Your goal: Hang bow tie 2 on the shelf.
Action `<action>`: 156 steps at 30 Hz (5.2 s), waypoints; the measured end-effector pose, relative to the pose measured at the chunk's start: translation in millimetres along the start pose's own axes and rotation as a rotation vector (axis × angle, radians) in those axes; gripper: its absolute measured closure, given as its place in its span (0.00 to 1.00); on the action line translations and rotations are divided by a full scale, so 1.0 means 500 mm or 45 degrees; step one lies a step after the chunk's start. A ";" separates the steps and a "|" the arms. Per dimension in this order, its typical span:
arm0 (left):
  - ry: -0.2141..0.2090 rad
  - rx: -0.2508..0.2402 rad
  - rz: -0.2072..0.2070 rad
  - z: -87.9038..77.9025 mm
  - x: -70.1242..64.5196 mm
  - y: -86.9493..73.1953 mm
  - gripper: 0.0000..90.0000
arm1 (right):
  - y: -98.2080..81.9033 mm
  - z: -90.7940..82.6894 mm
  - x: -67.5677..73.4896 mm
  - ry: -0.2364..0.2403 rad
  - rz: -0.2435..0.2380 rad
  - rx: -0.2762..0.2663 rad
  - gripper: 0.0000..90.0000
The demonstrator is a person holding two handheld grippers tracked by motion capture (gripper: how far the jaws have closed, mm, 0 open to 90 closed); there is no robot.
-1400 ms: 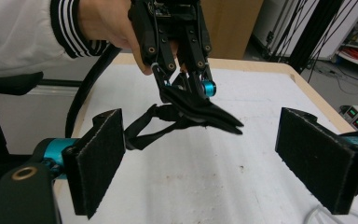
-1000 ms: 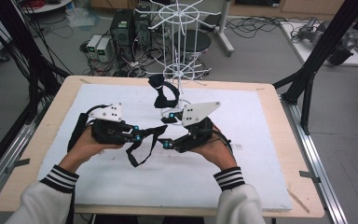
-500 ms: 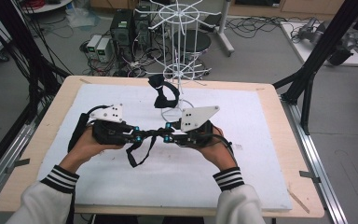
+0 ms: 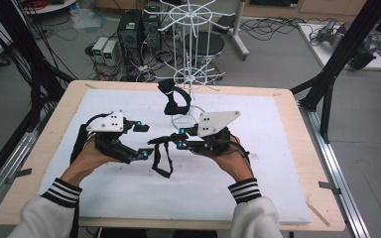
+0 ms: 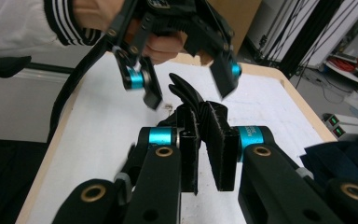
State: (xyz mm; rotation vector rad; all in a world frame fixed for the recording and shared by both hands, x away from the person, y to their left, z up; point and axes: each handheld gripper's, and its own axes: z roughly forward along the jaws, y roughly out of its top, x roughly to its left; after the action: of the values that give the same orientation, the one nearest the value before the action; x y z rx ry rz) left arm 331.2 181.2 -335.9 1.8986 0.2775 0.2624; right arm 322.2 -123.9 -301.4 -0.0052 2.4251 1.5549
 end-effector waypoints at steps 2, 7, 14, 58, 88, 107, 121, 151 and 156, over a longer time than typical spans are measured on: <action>0.017 -0.053 0.000 -0.008 0.002 -0.005 0.16 | -0.002 -0.006 0.000 -0.013 0.015 -0.008 0.93; 0.052 -0.135 -0.006 -0.027 0.001 -0.022 0.14 | -0.008 -0.025 -0.004 -0.045 0.038 -0.071 0.93; 0.107 -0.206 -0.014 -0.043 -0.004 -0.048 0.14 | -0.009 -0.048 -0.010 -0.109 0.080 -0.144 0.93; 0.267 -0.414 -0.064 -0.099 -0.047 -0.204 0.14 | -0.034 -0.113 -0.074 -0.411 0.202 -0.306 0.93; 0.279 -0.426 -0.065 -0.087 -0.054 -0.229 0.14 | -0.041 -0.125 -0.108 -0.629 0.276 -0.362 0.93; 0.272 -0.417 -0.064 -0.081 -0.056 -0.232 0.14 | -0.047 -0.120 -0.107 -0.733 0.315 -0.275 0.93; 0.261 -0.420 -0.071 -0.074 -0.060 -0.233 0.14 | -0.076 -0.128 -0.100 -0.778 0.401 -0.232 0.93; 0.261 -0.422 -0.066 -0.074 -0.062 -0.234 0.14 | -0.146 -0.101 -0.106 -0.753 0.588 -0.080 0.93; 0.263 -0.424 -0.065 -0.074 -0.062 -0.234 0.14 | -0.164 -0.096 -0.104 -0.735 0.600 -0.051 0.93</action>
State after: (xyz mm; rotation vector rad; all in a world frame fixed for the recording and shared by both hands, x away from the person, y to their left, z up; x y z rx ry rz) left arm 282.8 243.0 -435.3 1.5352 0.3948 0.4432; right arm 373.9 -209.1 -344.3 0.9305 2.0063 1.4967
